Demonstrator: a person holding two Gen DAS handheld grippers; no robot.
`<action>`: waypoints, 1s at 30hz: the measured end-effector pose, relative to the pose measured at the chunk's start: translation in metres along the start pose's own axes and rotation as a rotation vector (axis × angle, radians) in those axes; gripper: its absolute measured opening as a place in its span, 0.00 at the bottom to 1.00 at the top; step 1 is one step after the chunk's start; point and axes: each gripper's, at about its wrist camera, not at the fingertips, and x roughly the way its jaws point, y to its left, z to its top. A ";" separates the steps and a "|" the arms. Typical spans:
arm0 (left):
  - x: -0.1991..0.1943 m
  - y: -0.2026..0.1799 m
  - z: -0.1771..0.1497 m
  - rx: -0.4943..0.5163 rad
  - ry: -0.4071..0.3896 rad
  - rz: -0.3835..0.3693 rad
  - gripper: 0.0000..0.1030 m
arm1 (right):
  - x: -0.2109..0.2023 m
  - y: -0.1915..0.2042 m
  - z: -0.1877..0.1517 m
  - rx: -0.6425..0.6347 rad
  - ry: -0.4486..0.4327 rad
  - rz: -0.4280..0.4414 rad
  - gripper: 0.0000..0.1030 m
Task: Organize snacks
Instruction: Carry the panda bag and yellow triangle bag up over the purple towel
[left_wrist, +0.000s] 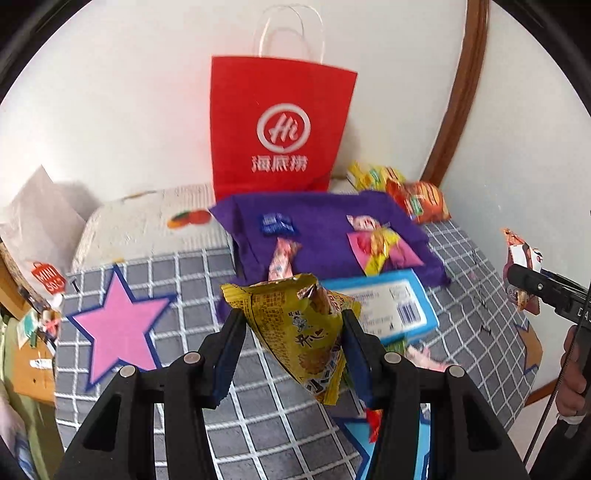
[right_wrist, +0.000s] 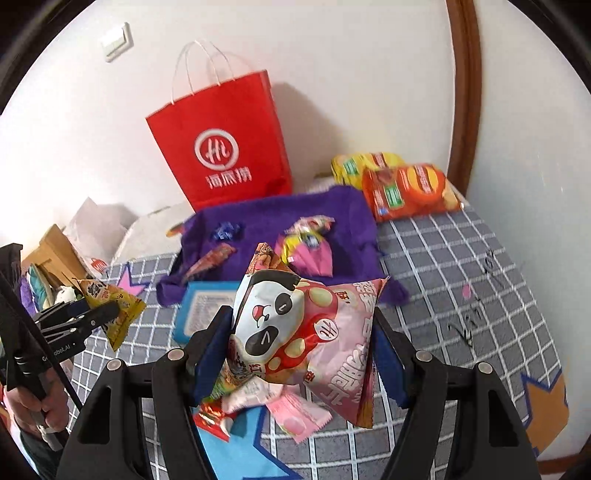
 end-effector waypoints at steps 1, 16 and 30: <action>-0.001 0.002 0.005 -0.005 -0.006 0.002 0.48 | -0.002 0.002 0.005 -0.006 -0.009 0.001 0.69; 0.040 0.011 0.064 -0.034 -0.029 0.008 0.48 | 0.031 0.021 0.067 -0.096 -0.045 0.024 0.69; 0.095 0.005 0.109 -0.014 -0.038 -0.007 0.48 | 0.103 0.025 0.116 -0.101 -0.009 0.040 0.68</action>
